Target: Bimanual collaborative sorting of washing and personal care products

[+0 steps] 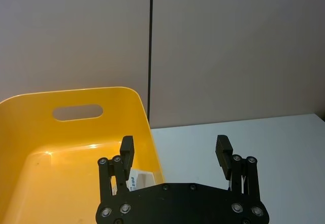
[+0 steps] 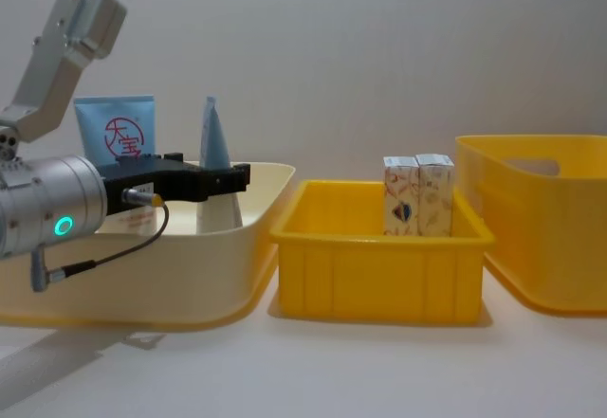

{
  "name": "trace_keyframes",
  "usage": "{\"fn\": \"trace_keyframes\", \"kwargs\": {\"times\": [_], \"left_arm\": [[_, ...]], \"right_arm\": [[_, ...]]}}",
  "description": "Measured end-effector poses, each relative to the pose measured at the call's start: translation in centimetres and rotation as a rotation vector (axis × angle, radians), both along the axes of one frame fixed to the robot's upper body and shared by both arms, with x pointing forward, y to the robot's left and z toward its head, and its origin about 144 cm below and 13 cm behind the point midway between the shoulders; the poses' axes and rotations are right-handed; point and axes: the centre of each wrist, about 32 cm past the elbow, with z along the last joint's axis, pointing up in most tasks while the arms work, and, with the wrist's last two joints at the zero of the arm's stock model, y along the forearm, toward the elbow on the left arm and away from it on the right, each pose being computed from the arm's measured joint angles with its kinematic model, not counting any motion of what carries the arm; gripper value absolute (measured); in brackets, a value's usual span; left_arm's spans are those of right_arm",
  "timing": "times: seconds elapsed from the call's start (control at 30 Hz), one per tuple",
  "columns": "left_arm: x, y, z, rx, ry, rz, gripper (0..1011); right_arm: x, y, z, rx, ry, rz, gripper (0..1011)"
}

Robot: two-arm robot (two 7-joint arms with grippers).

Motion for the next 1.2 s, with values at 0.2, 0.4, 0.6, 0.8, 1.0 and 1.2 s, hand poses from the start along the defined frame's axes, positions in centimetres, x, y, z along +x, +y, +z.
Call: {"fn": "trace_keyframes", "kwargs": {"times": [0.2,0.4,0.6,0.8,1.0,1.2], "left_arm": [[0.8,0.0,-0.1,0.005,0.008,-0.013,1000],[1.3,0.0,-0.3,0.01,0.012,-0.024,1000],[1.7,-0.1,-0.3,0.014,0.015,-0.031,1000],[1.9,-0.1,-0.4,0.016,0.017,-0.036,963],[2.0,-0.1,-0.4,0.018,0.018,-0.038,817],[2.1,-0.1,-0.4,0.018,0.019,-0.04,690]], "right_arm": [[0.0,0.0,0.0,0.0,0.0,0.0,1001],[0.0,0.0,0.0,0.0,0.0,0.0,1001],[0.0,0.0,0.0,0.0,0.0,0.0,1001],[0.0,0.0,0.0,0.0,0.0,0.0,1001],[0.0,0.0,0.0,0.0,0.0,0.0,1001],[0.0,0.0,0.0,0.0,0.0,0.0,1001]]}}
